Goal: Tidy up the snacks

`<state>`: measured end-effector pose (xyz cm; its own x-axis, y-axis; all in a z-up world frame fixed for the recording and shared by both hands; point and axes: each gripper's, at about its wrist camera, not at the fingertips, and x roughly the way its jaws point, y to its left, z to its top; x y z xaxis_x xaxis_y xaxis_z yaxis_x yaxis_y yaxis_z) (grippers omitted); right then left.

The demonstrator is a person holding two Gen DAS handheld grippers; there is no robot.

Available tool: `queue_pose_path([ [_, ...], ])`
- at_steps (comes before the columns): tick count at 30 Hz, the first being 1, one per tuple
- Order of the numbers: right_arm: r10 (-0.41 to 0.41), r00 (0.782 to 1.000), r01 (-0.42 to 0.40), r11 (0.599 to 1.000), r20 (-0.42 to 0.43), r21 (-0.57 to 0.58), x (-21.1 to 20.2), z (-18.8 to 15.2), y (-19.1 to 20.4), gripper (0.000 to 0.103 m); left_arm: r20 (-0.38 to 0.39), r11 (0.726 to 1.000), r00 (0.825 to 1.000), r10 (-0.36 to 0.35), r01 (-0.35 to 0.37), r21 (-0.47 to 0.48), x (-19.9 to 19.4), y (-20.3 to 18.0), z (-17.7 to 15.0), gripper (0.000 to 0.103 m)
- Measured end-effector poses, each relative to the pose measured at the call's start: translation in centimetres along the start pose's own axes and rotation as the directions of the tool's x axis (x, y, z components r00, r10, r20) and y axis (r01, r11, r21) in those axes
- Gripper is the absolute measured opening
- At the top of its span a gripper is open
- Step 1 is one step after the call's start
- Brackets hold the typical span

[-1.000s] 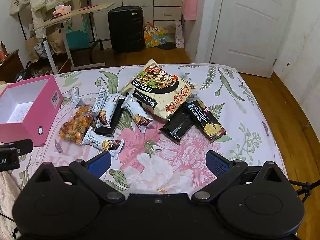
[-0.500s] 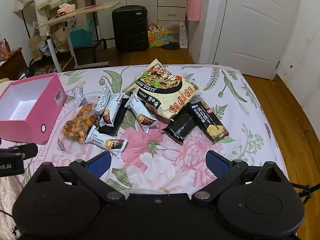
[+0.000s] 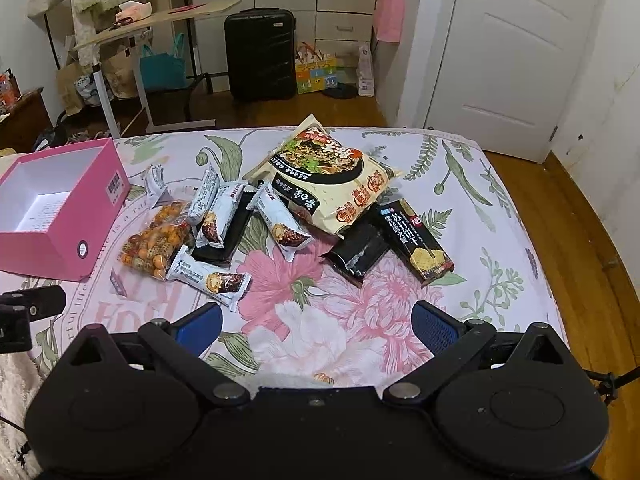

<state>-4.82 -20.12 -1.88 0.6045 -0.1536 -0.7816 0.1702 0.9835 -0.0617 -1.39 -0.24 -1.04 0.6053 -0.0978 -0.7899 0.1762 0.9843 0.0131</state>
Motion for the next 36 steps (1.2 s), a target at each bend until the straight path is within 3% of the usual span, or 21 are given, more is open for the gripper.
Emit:
queue_pose_path([
  [11, 0.003, 1.0, -0.003, 1.0, -0.006, -0.009, 0.4, -0.2, 0.0, 0.102, 0.01, 1.0, 1.0, -0.013, 0.013, 0.009, -0.3, -0.5, 0.2, 0.103],
  [17, 0.0, 1.0, 0.0, 1.0, -0.005, -0.007, 0.5, -0.5, -0.4, 0.102, -0.021, 1.0, 1.0, -0.014, 0.014, -0.011, 1.0, -0.3, 0.1, 0.102],
  [23, 0.005, 0.998, -0.003, 1.0, 0.07, -0.024, 0.3, -0.4, -0.9, 0.102, 0.027, 1.0, 0.999, 0.026, -0.026, -0.014, 1.6, -0.2, 0.1, 0.102],
  [25, 0.033, 0.99, -0.027, 0.999, 0.134, -0.047, 0.1, -0.2, -0.9, 0.101, 0.062, 0.999, 0.998, 0.017, -0.014, -0.041, 1.8, 0.0, 0.3, 0.102],
  [28, 0.122, 0.961, -0.088, 0.985, 0.248, -0.146, 0.4, 0.1, -1.1, 0.096, 0.121, 0.993, 0.99, -0.07, 0.081, -0.082, 2.4, 0.4, 0.7, 0.102],
  [29, 0.15, 0.955, -0.106, 0.979, 0.256, -0.177, 0.9, 0.3, -1.1, 0.095, 0.126, 0.991, 0.987, -0.102, 0.112, -0.075, 2.8, 0.3, 1.0, 0.101],
  [34, 0.303, 0.923, -0.243, 0.937, 0.237, -0.252, 5.4, 2.4, -1.8, 0.082, 0.074, 0.989, 0.992, -0.106, 0.113, -0.099, 6.4, -1.4, 2.5, 0.099],
  [36, 0.328, 0.918, -0.255, 0.918, 0.222, -0.305, 7.8, 2.8, -1.7, 0.072, 0.051, 0.986, 0.992, -0.111, 0.117, -0.123, 8.4, -2.3, 2.9, 0.099],
])
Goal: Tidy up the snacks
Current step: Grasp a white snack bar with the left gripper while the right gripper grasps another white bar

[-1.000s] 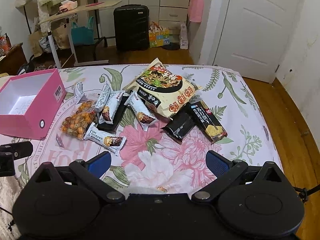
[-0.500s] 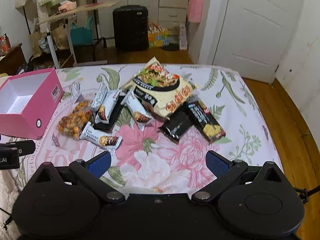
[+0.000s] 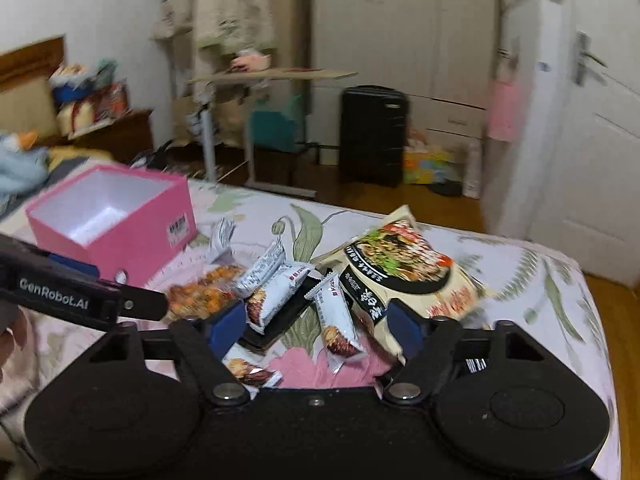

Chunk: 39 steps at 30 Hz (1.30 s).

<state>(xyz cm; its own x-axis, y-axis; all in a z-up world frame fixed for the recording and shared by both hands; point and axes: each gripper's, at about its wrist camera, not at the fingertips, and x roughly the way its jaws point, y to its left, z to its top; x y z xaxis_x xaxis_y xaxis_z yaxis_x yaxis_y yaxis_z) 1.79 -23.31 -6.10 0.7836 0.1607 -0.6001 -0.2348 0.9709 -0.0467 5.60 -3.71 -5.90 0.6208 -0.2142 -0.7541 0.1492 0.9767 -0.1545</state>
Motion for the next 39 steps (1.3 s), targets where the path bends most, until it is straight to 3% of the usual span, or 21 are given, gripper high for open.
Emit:
queue_pose_path([
  [3, 0.058, 0.998, -0.058, 0.998, -0.034, -0.018, 3.5, -0.8, -1.3, 0.057, -0.018, 0.997, 0.998, 0.059, -0.06, -0.058, 3.1, -1.2, -0.1, 0.09],
  [4, 0.083, 0.995, -0.083, 0.997, -0.051, 0.0, 4.6, -1.1, -1.9, 0.057, -0.035, 0.991, 0.994, 0.106, -0.109, -0.08, 4.5, -1.5, -0.1, 0.09],
  [8, 0.137, 0.987, -0.13, 0.988, -0.082, 0.079, 8.1, -2.2, -3.3, 0.055, -0.132, 0.978, 0.984, 0.121, -0.141, -0.153, 8.2, -2.2, -0.4, 0.09],
  [14, 0.127, 0.983, -0.114, 0.989, -0.133, 0.097, 11.7, -3.4, -3.6, 0.055, -0.167, 0.949, 0.973, 0.161, -0.199, -0.245, 11.4, -2.1, -2.2, 0.09],
  [17, 0.126, 0.98, -0.115, 0.99, -0.154, 0.082, 12.4, -3.8, -3.2, 0.036, -0.143, 0.943, 0.971, 0.194, -0.224, -0.245, 11.6, -2.6, -2.7, 0.086],
  [18, 0.12, 0.981, -0.108, 0.99, -0.149, 0.087, 12.3, -3.8, -3.0, 0.035, -0.133, 0.944, 0.971, 0.198, -0.226, -0.239, 11.4, -2.9, -2.7, 0.079],
  [22, 0.1, 0.985, -0.084, 0.989, -0.137, 0.122, 10.8, -3.7, -2.4, 0.034, -0.122, 0.966, 0.979, 0.163, -0.183, -0.18, 10.6, -3.3, -2.5, 0.032],
  [30, 0.045, 0.986, -0.018, 0.986, -0.161, 0.167, 6.8, -4.2, -1.6, 0.035, -0.156, 0.982, 0.985, 0.067, -0.093, -0.165, 9.0, -2.0, -3.0, 0.025],
  [39, 0.125, 0.967, -0.072, 0.971, -0.223, 0.229, 3.8, -4.0, 0.1, 0.035, -0.206, 0.987, 0.978, -0.017, -0.017, -0.162, 6.0, 0.4, -3.8, 0.021],
])
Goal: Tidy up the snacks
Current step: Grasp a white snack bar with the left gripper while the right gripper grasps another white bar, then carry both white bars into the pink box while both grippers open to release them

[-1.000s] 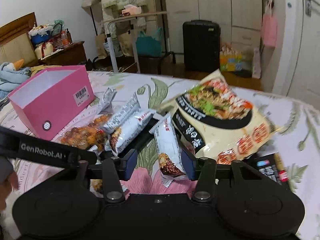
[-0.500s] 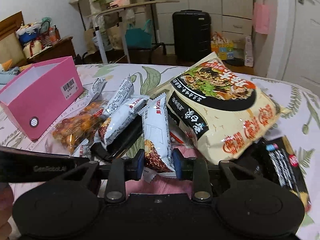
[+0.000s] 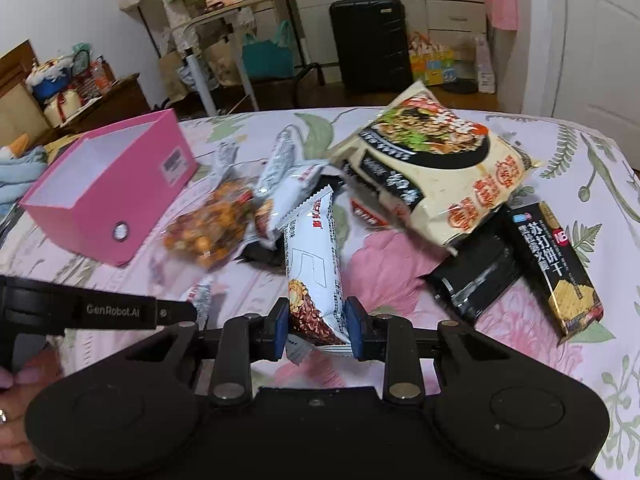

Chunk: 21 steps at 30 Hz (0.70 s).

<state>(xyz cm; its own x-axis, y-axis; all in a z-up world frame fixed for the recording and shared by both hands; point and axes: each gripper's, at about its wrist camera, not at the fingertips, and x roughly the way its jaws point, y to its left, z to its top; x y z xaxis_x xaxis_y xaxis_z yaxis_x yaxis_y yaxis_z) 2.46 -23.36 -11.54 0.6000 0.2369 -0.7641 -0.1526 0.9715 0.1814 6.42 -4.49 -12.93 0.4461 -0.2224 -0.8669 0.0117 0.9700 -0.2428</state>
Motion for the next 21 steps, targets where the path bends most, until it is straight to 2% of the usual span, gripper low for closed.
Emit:
queue_pose_path([
  [3, 0.02, 0.999, -0.02, 1.0, -0.029, -0.022, -0.9, 0.0, 1.3, 0.035, 0.0, 1.0, 1.0, -0.01, 0.01, 0.013, -1.4, 0.7, 0.1, 0.02],
  [6, 0.046, 0.993, -0.048, 0.999, -0.107, -0.013, -1.2, 0.1, 2.4, 0.035, 0.017, 1.0, 1.0, -0.006, 0.006, 0.022, -3.0, 1.3, 0.3, 0.019],
  [10, 0.087, 0.985, -0.092, 0.995, -0.146, -0.028, -1.5, 0.2, 3.9, 0.035, 0.03, 1.0, 1.0, 0.0, 0.0, 0.016, -4.3, 2.2, 0.6, 0.019],
  [13, 0.08, 0.985, -0.089, 0.995, -0.152, -0.051, -1.8, 0.1, 4.9, 0.035, 0.02, 1.0, 1.0, -0.02, 0.02, -0.002, -4.8, 3.2, 0.7, 0.018],
  [21, 0.137, 0.971, -0.152, 0.986, -0.194, -0.062, -2.8, 0.8, 7.1, 0.035, 0.032, 1.0, 0.999, -0.017, 0.017, 0.011, -7.5, 5.2, 0.6, 0.018],
])
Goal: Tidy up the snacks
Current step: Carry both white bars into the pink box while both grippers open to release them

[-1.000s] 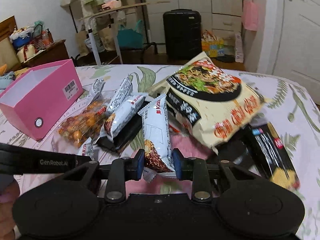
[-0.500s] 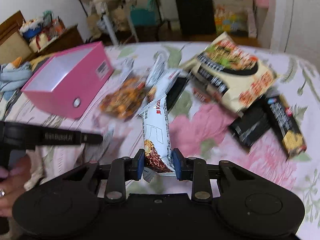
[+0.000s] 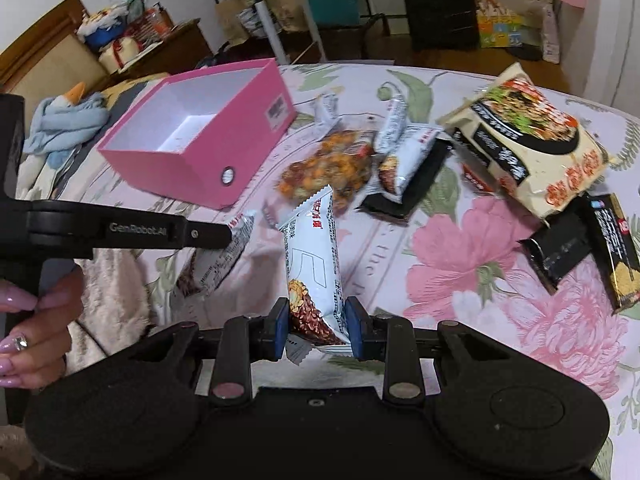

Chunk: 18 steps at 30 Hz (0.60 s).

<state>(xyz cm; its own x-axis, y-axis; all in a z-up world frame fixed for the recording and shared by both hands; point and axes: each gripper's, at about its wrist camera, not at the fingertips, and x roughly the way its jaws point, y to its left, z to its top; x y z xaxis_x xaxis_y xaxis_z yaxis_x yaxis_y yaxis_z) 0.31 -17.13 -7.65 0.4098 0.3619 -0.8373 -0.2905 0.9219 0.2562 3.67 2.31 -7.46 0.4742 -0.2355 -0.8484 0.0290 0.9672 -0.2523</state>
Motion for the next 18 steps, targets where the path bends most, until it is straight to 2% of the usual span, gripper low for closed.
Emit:
queue_pose_path([
  [4, 0.023, 1.0, -0.024, 0.999, -0.013, -0.045, -0.2, 0.9, 1.8, 0.035, 0.037, 1.0, 0.999, 0.016, -0.016, 0.008, -2.0, 1.2, -0.1, 0.018],
  [10, 0.055, 0.998, -0.057, 0.991, -0.019, -0.124, -0.4, 2.5, 5.4, 0.035, 0.077, 1.0, 0.997, -0.001, 0.001, -0.007, -4.3, 2.9, 0.6, 0.018],
  [15, 0.064, 0.998, -0.059, 0.98, 0.019, -0.188, -0.3, 4.8, 8.3, 0.035, 0.124, 1.0, 0.992, -0.015, 0.013, 0.012, -6.1, 4.1, 1.7, 0.018],
  [18, 0.08, 0.995, -0.068, 0.978, 0.052, -0.196, 0.3, 6.9, 9.7, 0.035, 0.156, 1.0, 0.988, -0.02, 0.022, -0.01, -6.9, 5.9, 2.7, 0.018],
])
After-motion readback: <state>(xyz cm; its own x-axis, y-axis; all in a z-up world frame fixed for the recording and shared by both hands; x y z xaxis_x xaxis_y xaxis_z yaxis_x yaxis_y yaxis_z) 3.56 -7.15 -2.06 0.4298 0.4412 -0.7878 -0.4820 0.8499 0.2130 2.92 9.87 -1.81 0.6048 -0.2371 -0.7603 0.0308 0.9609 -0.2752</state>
